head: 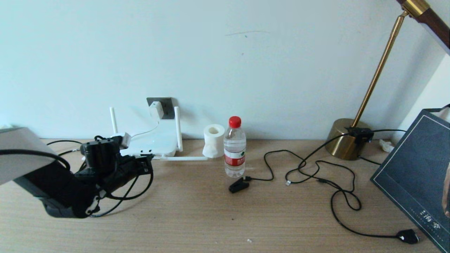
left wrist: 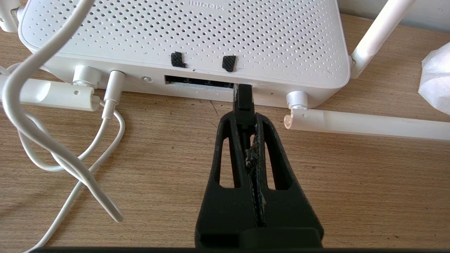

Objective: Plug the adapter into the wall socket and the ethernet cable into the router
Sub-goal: Plug cable into router interface

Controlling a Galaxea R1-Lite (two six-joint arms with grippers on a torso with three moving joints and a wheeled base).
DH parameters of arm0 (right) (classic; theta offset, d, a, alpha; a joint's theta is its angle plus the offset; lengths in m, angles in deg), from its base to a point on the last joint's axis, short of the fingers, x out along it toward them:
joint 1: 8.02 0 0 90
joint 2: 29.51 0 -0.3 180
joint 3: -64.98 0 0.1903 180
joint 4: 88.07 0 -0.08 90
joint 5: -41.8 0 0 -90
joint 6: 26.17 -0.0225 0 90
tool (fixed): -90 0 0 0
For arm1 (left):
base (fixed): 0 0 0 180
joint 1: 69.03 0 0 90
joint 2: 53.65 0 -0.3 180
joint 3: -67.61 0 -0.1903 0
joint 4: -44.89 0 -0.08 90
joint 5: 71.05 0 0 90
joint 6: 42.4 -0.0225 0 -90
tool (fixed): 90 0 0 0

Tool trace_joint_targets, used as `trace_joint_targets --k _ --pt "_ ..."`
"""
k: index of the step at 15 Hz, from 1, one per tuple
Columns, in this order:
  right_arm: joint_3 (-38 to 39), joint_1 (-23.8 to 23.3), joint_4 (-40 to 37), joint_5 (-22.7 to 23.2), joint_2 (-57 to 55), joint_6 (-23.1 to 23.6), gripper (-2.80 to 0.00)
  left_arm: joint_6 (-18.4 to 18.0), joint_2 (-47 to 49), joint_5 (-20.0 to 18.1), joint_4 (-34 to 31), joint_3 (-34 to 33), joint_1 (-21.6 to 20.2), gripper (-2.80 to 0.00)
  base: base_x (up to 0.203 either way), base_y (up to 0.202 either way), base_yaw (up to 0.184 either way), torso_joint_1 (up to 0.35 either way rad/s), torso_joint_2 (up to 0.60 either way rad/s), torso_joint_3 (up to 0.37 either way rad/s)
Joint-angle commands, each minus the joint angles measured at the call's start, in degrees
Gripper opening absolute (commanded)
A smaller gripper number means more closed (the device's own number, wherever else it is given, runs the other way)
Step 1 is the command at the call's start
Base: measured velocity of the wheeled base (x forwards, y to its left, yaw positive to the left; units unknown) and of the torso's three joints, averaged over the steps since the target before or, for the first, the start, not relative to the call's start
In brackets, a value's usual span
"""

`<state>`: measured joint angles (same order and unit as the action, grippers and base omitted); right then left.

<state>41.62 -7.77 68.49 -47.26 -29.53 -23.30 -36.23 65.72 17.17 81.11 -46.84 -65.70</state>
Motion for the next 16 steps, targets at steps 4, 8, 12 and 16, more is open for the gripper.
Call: trace_joint_targets --k 4,8,12,16 --pt "0.00 0.02 -0.01 0.03 0.02 0.04 -2.80 0.07 0.69 -0.06 0.36 0.09 -0.08 -2.80 0.000 0.000 0.000 0.000 0.00 0.000" --pt "0.00 0.02 -0.01 0.03 0.02 0.04 -2.80 0.07 1.30 -0.06 0.44 0.17 -0.08 -2.80 0.000 0.000 0.000 0.000 0.00 0.000" --pt "0.00 0.02 -0.01 0.11 0.02 0.04 -2.80 0.07 2.01 -0.11 0.44 0.30 -0.08 -2.80 0.000 0.000 0.000 0.000 0.00 0.000" --pt "0.00 0.02 -0.01 0.03 0.02 0.04 -2.80 0.07 2.80 -0.07 0.44 0.70 -0.08 -2.80 0.000 0.000 0.000 0.000 0.00 0.000"
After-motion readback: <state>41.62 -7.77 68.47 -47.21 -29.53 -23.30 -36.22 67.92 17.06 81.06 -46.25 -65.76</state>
